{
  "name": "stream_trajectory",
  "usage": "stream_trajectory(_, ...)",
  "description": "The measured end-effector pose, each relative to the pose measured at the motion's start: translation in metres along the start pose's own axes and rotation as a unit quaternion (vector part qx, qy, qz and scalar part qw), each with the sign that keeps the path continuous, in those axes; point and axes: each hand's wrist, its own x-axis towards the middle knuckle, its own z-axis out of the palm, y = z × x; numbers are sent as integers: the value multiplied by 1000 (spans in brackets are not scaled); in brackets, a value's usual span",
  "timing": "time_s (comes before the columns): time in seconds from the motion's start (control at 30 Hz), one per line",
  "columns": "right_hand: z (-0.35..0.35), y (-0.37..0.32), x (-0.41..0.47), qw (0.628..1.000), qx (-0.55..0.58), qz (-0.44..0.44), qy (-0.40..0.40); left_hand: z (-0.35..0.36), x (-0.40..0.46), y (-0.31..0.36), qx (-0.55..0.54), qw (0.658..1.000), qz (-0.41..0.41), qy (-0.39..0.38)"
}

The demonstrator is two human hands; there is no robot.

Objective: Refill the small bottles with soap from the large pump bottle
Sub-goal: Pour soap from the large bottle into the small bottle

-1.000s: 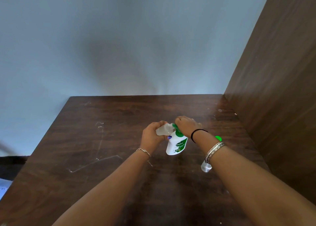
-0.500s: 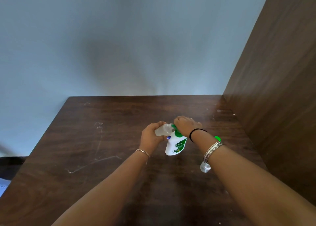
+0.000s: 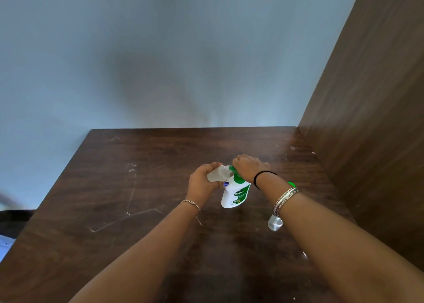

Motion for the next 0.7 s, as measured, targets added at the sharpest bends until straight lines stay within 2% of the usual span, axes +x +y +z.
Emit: stream_trajectory(0.7,1,1,1,1000,14,-1,10,-1,0,1,-20,1000,-4,1)
